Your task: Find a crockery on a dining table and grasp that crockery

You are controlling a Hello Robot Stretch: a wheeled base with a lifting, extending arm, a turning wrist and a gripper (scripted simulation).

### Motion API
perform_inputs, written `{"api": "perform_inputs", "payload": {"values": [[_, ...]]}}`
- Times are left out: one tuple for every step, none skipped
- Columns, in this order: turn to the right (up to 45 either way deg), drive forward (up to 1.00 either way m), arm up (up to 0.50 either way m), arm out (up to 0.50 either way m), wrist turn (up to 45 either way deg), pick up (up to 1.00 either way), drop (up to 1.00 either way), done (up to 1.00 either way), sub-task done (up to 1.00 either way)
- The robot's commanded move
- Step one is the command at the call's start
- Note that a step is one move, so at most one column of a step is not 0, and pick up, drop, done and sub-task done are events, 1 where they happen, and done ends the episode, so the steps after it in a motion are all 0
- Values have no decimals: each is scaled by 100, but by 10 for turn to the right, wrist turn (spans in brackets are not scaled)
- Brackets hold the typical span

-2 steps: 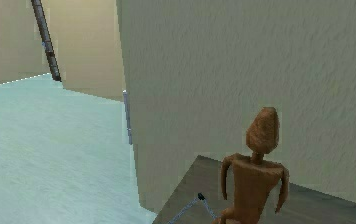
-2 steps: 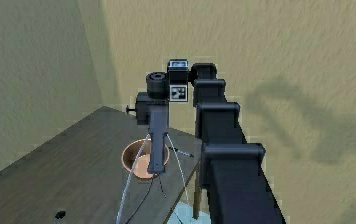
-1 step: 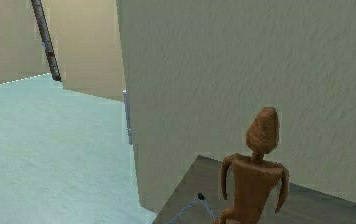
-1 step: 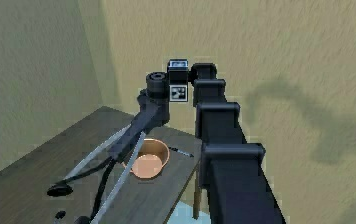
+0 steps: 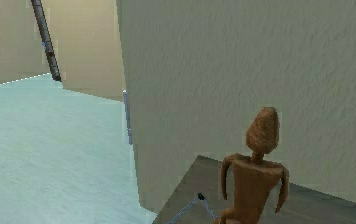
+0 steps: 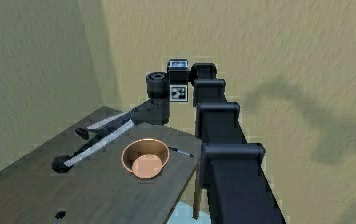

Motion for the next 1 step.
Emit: {"api": "perform_inputs", "payload": {"values": [[0,0,0,0,450,0,0,0,0]]}}
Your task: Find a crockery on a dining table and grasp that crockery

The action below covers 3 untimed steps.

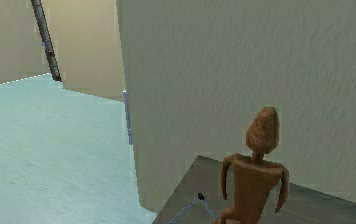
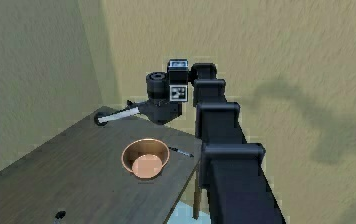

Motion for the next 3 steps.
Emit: {"api": "perform_inputs", "payload": {"values": [[0,0,0,0,90,0,0,0,0],[0,0,-28,0,0,0,0,0,0],[0,0,0,0,0,100,0,0,0]]}}
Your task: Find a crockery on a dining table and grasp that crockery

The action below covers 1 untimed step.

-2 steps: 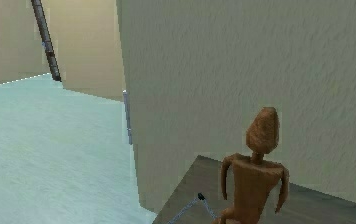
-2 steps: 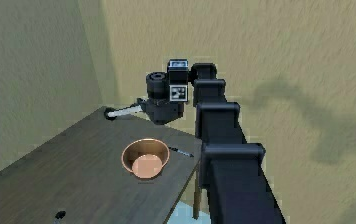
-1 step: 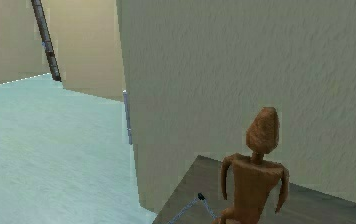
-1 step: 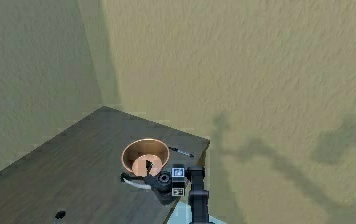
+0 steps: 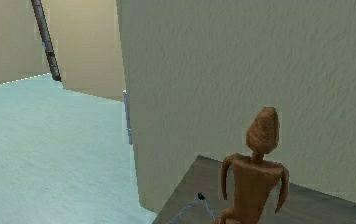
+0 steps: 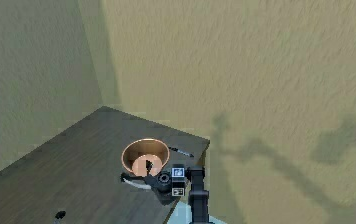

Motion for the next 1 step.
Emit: {"api": "perform_inputs", "payload": {"values": [[0,0,10,0,0,0,0,0,0]]}}
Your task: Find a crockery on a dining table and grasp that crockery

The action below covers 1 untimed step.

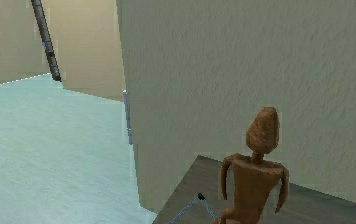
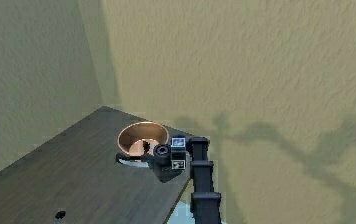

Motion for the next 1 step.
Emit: {"api": "perform_inputs", "payload": {"values": [[0,0,0,0,0,0,0,100,0]]}}
